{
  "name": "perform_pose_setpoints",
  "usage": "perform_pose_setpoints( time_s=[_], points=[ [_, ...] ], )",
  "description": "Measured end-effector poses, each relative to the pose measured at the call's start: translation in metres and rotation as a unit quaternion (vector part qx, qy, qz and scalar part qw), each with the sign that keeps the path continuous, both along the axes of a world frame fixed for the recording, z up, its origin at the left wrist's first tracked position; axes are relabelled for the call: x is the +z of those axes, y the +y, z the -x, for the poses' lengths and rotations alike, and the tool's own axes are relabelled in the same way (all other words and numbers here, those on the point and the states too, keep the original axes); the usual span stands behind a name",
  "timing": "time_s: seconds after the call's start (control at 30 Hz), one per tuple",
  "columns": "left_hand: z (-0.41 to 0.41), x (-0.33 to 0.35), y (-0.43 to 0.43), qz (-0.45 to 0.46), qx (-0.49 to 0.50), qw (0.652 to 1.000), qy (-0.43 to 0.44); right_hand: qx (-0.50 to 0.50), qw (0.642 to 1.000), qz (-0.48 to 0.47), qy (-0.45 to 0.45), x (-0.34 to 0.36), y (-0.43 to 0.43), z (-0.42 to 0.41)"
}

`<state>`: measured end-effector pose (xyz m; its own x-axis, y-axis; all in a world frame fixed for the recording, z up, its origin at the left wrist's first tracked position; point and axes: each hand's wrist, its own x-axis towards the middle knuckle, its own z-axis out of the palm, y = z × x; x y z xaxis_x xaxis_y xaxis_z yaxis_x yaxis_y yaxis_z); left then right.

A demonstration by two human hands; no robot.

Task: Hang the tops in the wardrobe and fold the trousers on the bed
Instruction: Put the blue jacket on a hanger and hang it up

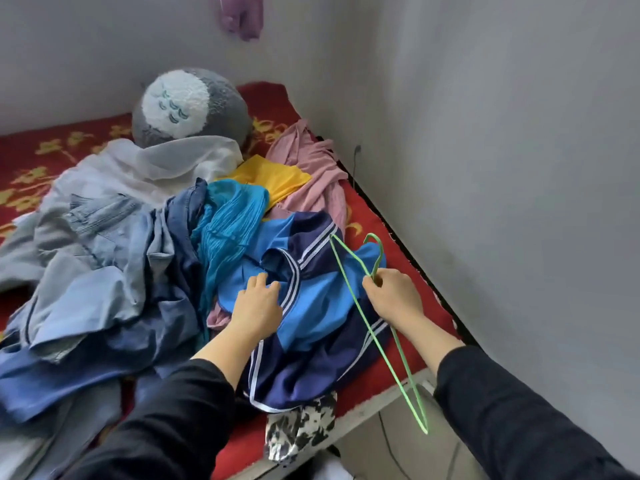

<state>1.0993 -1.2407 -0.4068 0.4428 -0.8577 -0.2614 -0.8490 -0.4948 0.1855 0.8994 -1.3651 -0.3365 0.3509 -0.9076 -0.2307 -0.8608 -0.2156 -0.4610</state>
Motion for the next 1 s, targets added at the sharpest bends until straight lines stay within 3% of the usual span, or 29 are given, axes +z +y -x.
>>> perform_pose_setpoints(
  time_s=[0.17, 0.37, 0.57, 0.73, 0.87, 1.0],
  points=[
    [-0.019, -0.05, -0.047, -0.054, -0.149, 0.98, -0.12, 0.028, 0.998, 0.026, 0.052, -0.041, -0.058, -0.013],
    [-0.041, -0.102, -0.093, -0.071, -0.2, 0.962, -0.174, 0.053, 0.99, -0.053, 0.123, -0.106, -0.07, -0.02],
    [-0.066, -0.126, -0.127, -0.139, -0.182, 0.954, -0.195, 0.045, 0.986, -0.099, 0.124, -0.142, -0.069, -0.024],
    [-0.08, -0.135, -0.146, -0.098, -0.174, 0.972, -0.127, 0.027, 0.987, -0.14, 0.076, -0.157, -0.066, -0.025],
    [-0.074, -0.127, -0.153, -0.038, -0.158, 0.986, 0.023, -0.046, 0.985, -0.168, 0.001, -0.163, -0.064, -0.028],
    [-0.056, -0.088, -0.146, -0.031, -0.117, 0.978, 0.171, -0.149, 0.939, -0.278, -0.14, -0.141, -0.056, -0.045]
  ],
)
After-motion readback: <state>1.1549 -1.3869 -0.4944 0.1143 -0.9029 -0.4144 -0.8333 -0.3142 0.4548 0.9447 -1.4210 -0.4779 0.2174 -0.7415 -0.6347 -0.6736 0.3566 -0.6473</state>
